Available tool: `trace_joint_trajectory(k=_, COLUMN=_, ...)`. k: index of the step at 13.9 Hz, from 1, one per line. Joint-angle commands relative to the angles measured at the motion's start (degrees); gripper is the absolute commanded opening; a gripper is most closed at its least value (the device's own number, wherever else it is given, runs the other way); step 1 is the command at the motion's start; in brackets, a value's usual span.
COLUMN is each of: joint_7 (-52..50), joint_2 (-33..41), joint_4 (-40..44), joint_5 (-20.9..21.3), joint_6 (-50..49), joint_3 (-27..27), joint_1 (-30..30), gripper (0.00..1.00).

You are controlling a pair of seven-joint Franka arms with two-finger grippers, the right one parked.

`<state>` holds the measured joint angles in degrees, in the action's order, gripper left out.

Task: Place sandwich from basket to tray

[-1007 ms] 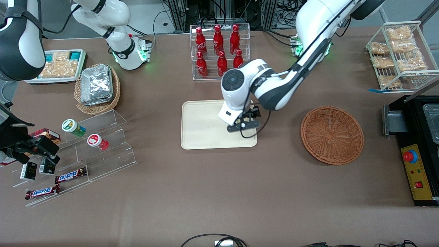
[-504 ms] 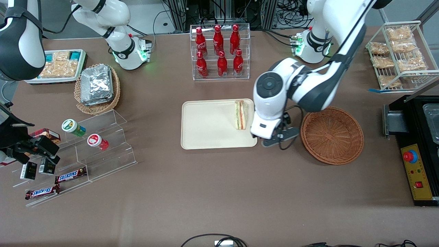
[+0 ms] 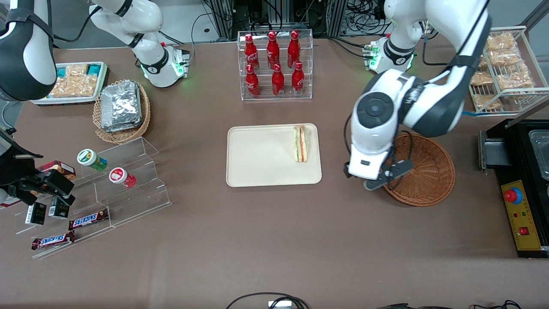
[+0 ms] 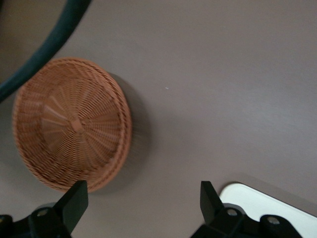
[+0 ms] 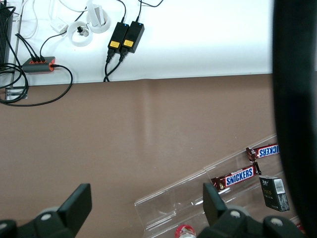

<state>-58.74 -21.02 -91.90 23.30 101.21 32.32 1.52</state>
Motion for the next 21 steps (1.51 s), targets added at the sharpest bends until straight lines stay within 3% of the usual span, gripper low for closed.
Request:
trace_joint_trajectory(k=1, joint_7=8.2, joint_2=4.3, joint_4=0.0, joint_5=-3.2, joint_6=-2.1, joint_3=-0.4, joint_1=4.4, gripper=1.00)
trace_joint_trajectory(k=7, joint_7=35.8, joint_2=12.9, joint_4=-0.3, joint_5=-15.0, joint_6=-8.6, joint_3=-14.4, joint_1=5.1, gripper=1.00)
trace_joint_trajectory(k=9, joint_7=42.5, joint_2=14.7, joint_4=-0.2, joint_5=-15.7, joint_6=-11.3, joint_3=-15.8, joint_1=5.2, gripper=1.00)
trace_joint_trajectory(k=13, joint_7=53.9, joint_2=18.1, joint_4=0.1, joint_5=-21.6, joint_6=-14.4, joint_3=-20.8, joint_1=5.2, gripper=1.00)
trace_joint_trajectory(k=16, joint_7=62.3, joint_2=19.3, joint_4=2.2, joint_5=-22.3, joint_6=-18.3, joint_3=-21.8, joint_1=5.0, gripper=1.00)
trace_joint_trajectory(k=21, joint_7=63.5, joint_2=19.4, joint_4=4.5, joint_5=-21.9, joint_6=-19.7, joint_3=-21.7, joint_1=4.1, gripper=1.00)
